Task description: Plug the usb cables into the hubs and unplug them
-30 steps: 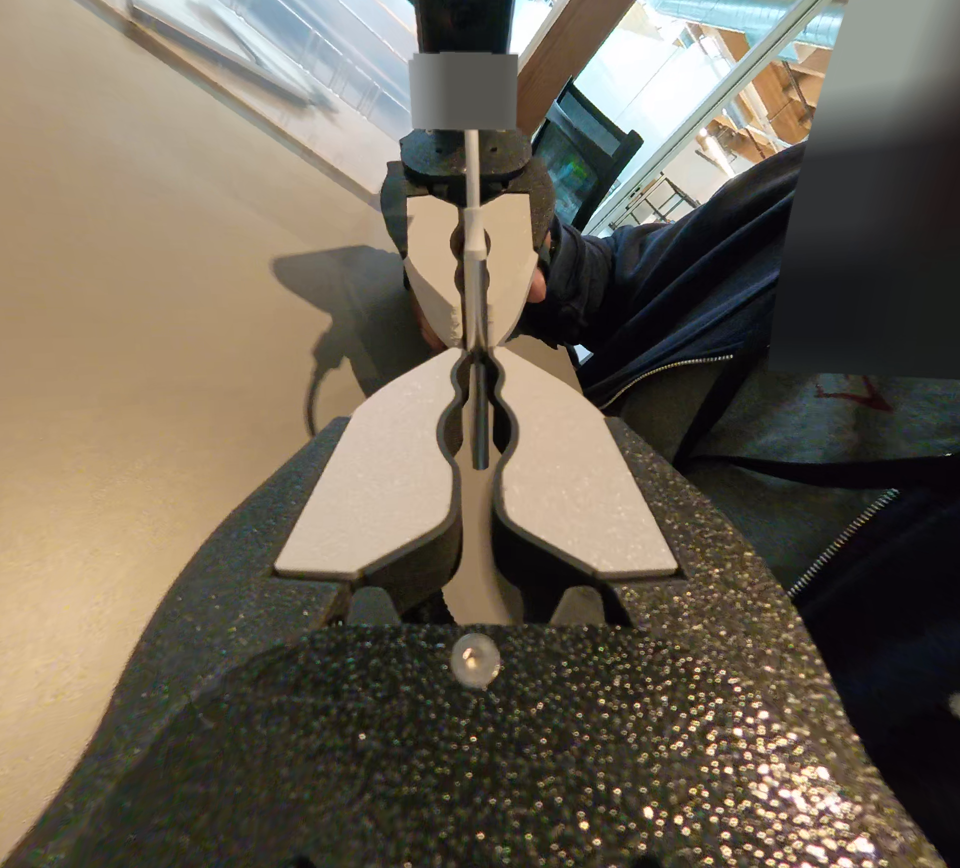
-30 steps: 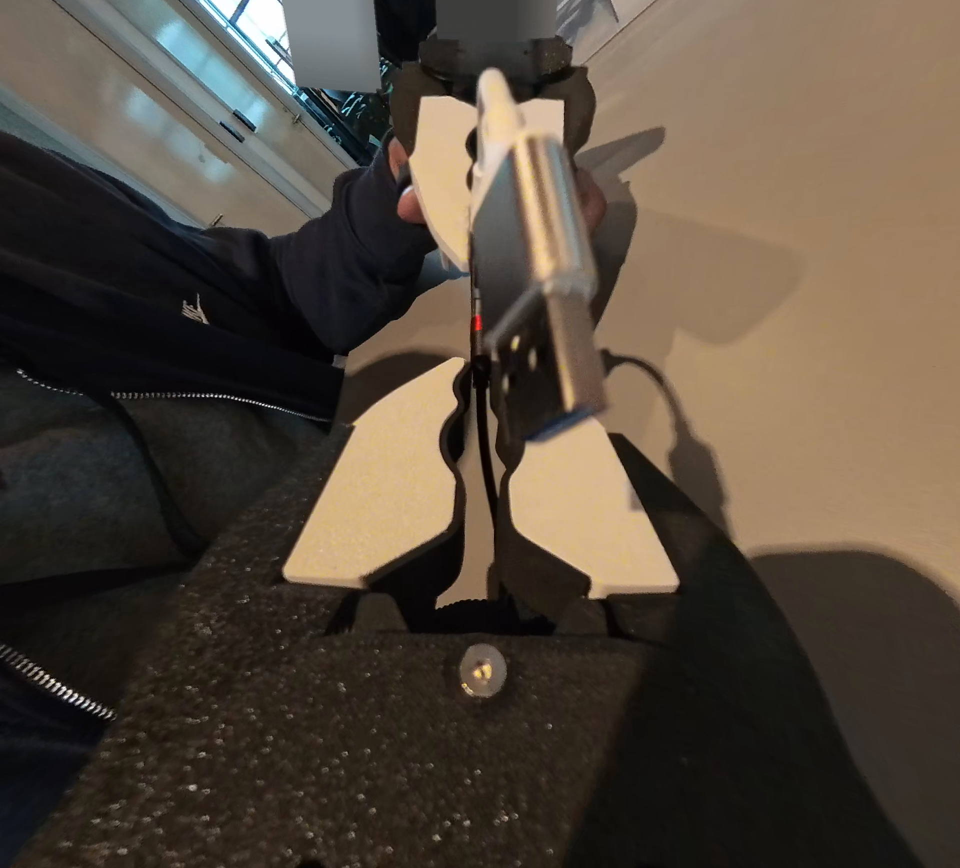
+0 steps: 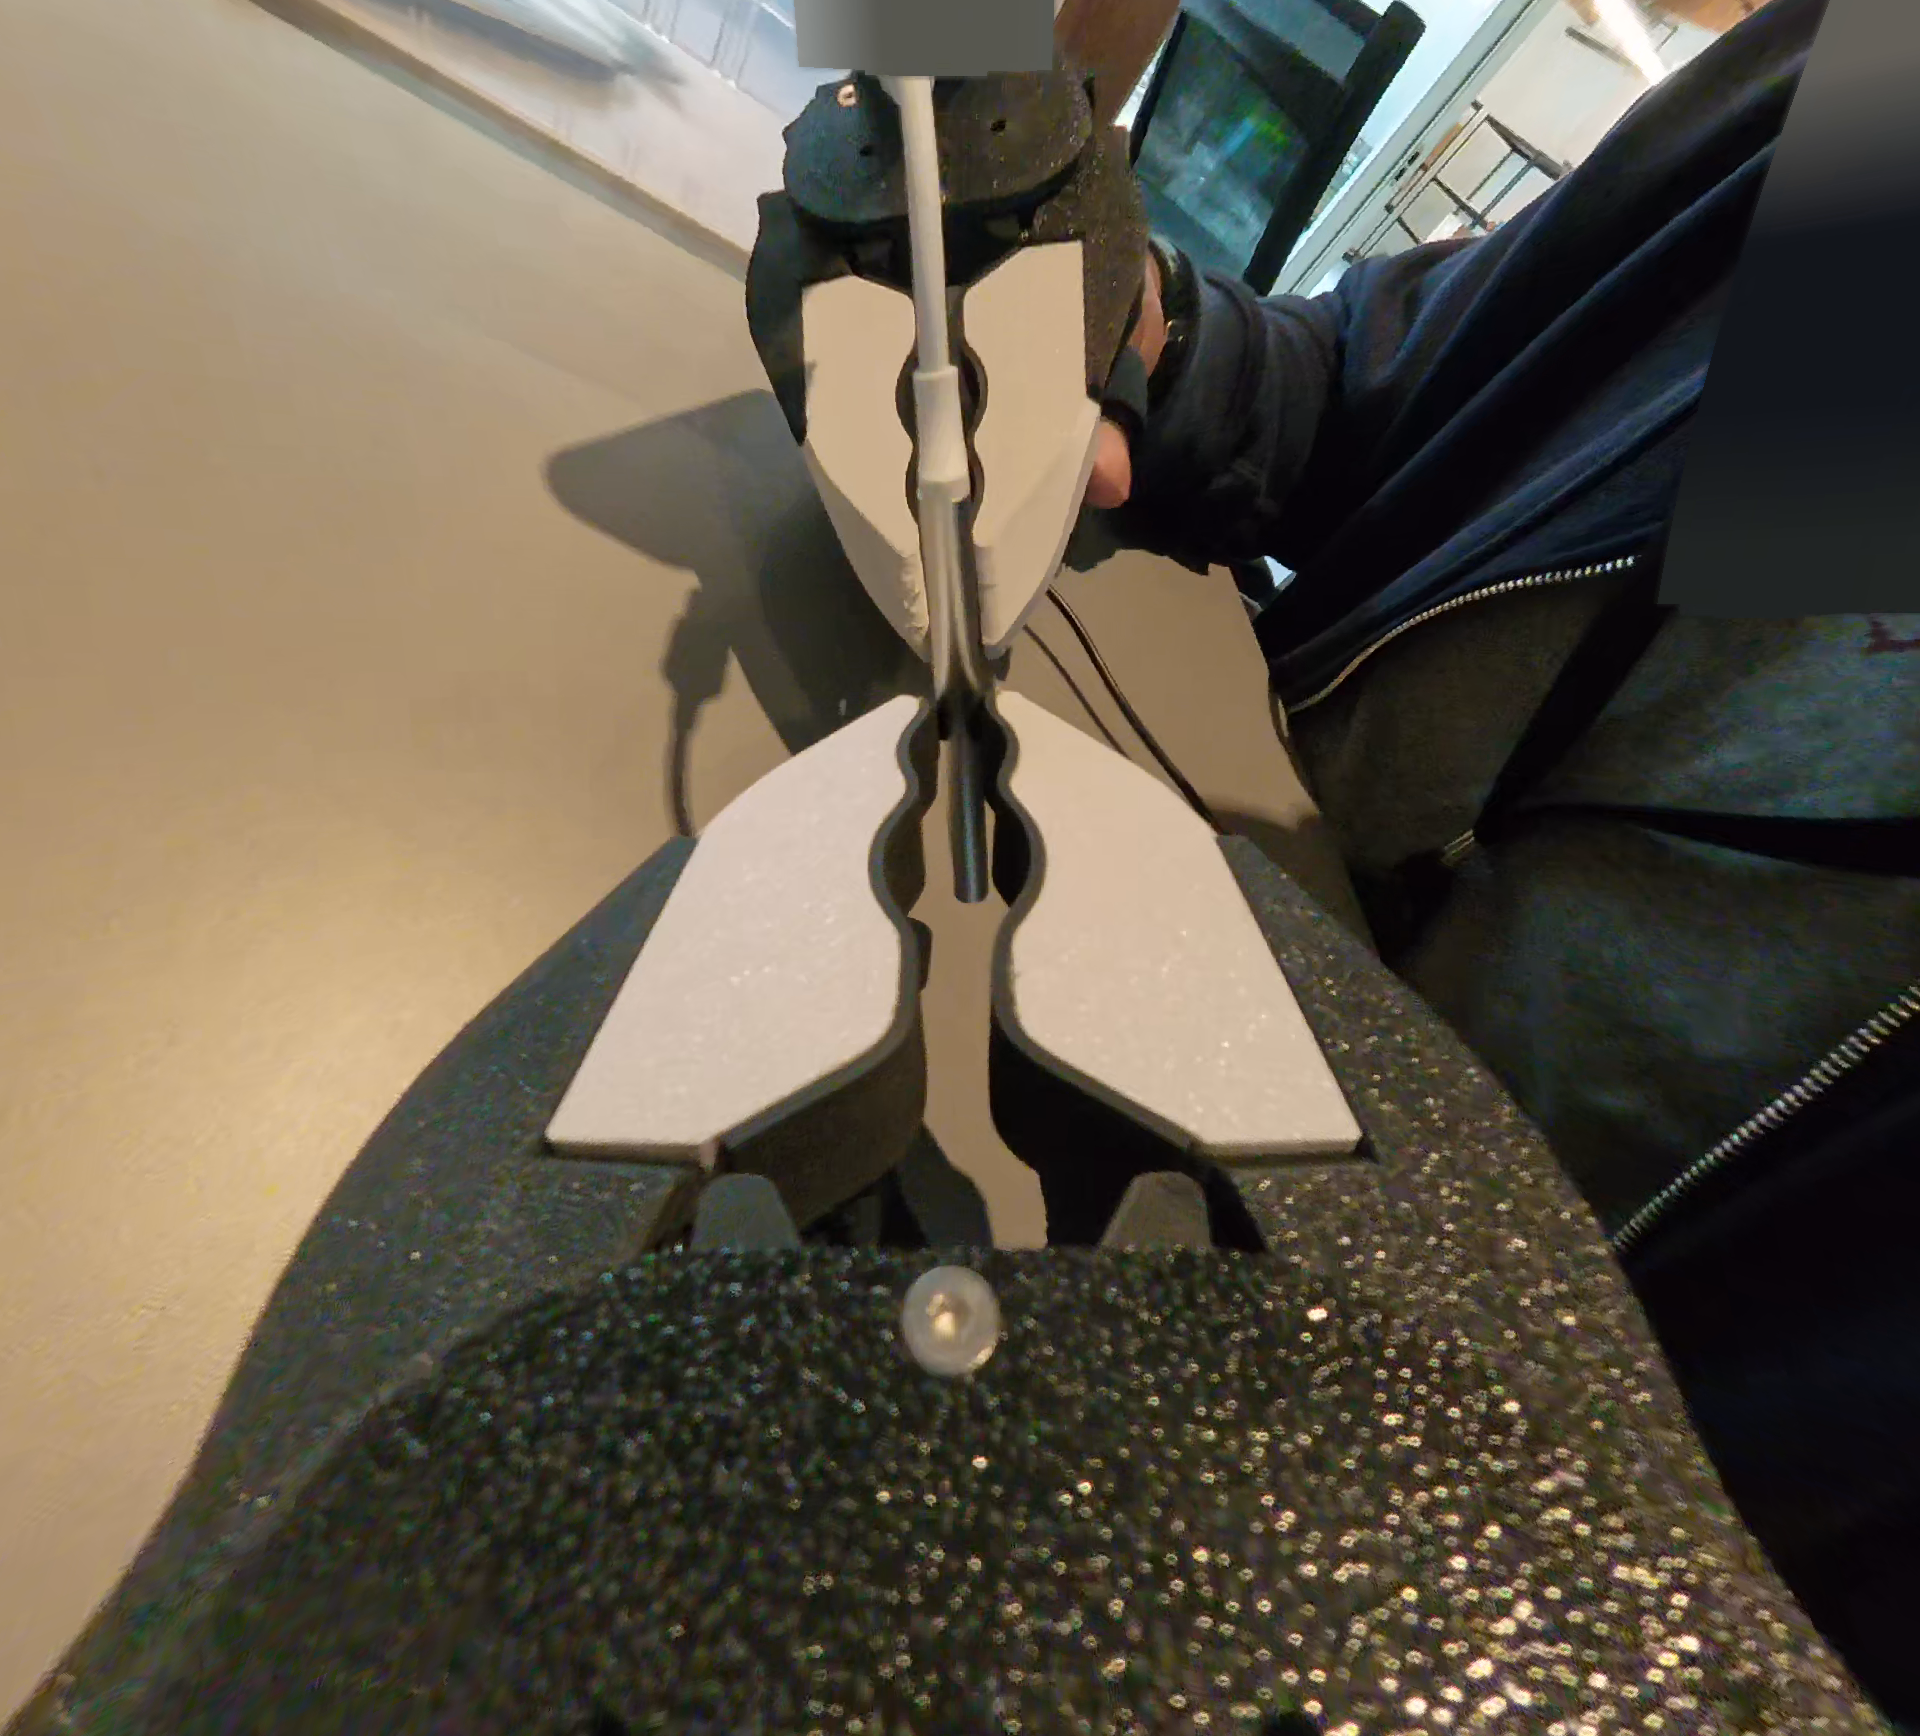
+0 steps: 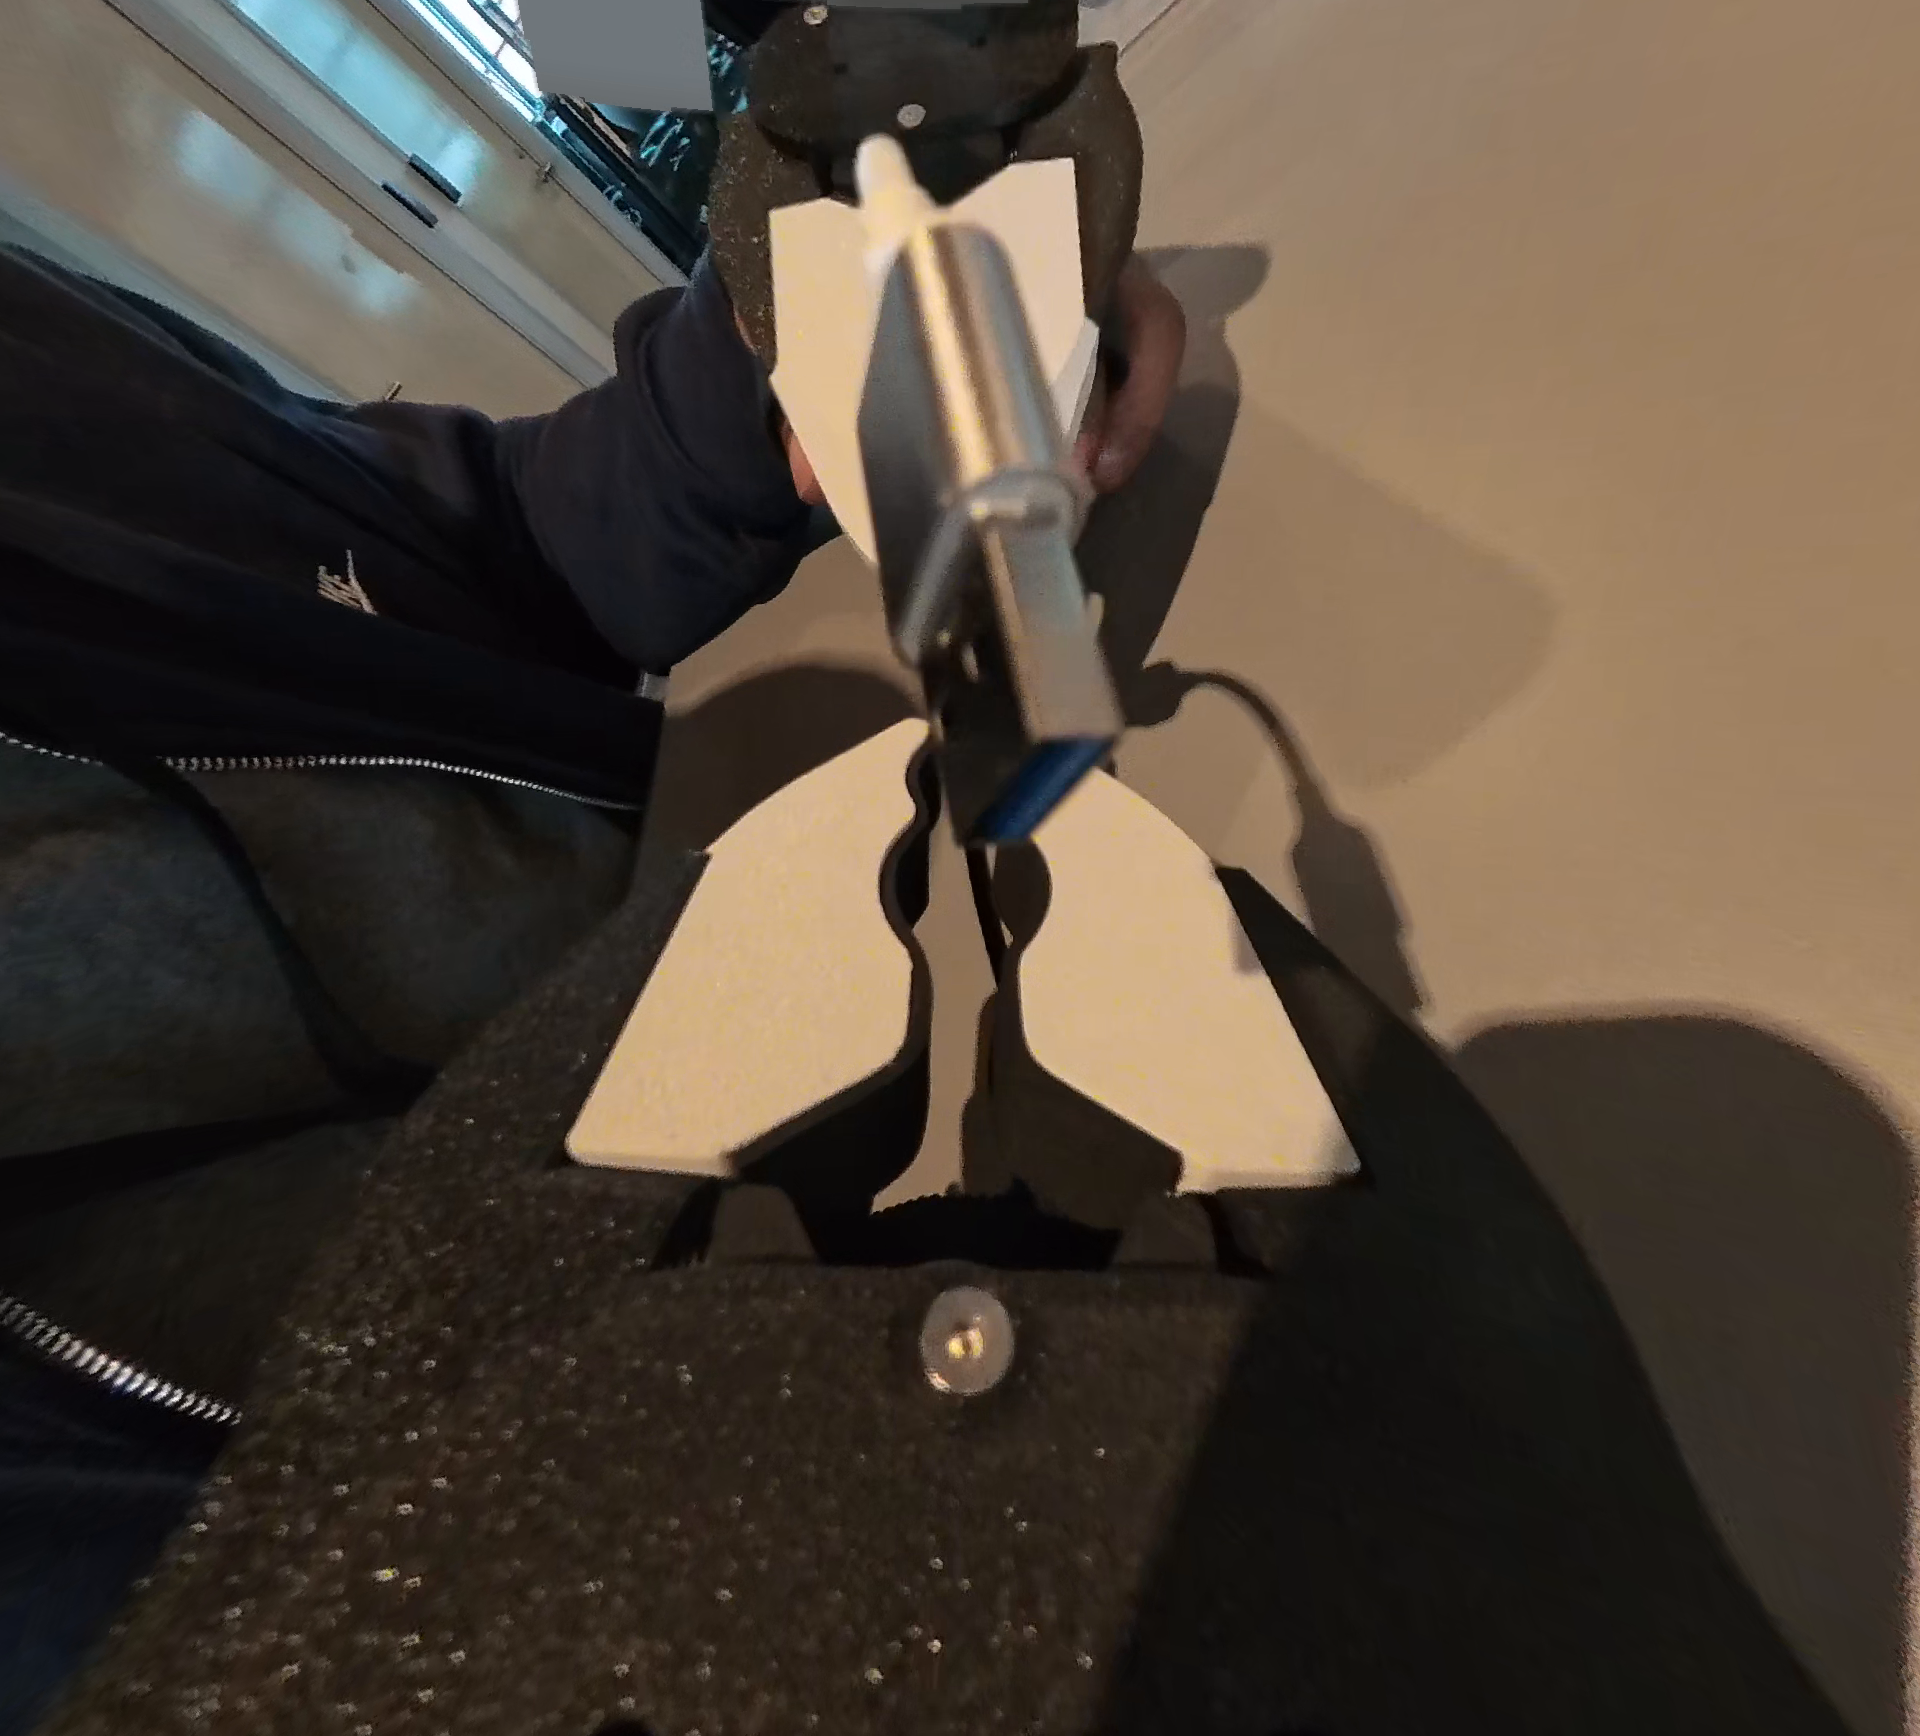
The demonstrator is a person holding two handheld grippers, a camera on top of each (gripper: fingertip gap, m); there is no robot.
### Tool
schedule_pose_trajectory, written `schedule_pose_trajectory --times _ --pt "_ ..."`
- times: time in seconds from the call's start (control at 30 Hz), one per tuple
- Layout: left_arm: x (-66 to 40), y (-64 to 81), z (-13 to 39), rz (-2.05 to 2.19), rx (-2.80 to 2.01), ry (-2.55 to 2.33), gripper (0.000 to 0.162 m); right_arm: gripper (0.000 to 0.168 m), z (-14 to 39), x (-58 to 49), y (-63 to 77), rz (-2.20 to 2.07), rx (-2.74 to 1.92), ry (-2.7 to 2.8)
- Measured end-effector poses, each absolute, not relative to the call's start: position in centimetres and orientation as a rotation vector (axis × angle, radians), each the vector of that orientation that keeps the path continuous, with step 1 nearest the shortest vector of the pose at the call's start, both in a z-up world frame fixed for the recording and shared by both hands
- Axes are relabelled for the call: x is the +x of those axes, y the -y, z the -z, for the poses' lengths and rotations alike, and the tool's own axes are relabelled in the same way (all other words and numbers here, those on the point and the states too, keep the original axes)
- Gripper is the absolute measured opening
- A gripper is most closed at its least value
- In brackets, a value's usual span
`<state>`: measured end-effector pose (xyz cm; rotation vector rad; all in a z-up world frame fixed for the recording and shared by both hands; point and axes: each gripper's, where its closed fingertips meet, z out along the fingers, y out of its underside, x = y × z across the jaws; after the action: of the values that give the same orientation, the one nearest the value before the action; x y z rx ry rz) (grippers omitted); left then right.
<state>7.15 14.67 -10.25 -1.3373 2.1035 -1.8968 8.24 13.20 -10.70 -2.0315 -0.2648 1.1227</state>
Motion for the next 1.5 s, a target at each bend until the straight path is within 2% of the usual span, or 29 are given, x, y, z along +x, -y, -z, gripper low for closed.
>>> schedule_pose_trajectory --times 0.93,1.33,1.5 --pt "7.2 -14.2 10.4 1.861 -1.355 -2.126 0.007 0.007 11.8 7.3 -12.9 -1.121 -2.102 0.302" --pt "7.5 -15.2 8.6 2.058 -1.315 -1.973 0.007 0.008 9.8 7.7 -13.8 -1.120 -1.956 0.232" --pt "7.9 -16.4 7.7 2.137 -1.336 -1.842 0.007 0.013 9.6 8.1 -13.8 -1.104 -1.953 0.239"
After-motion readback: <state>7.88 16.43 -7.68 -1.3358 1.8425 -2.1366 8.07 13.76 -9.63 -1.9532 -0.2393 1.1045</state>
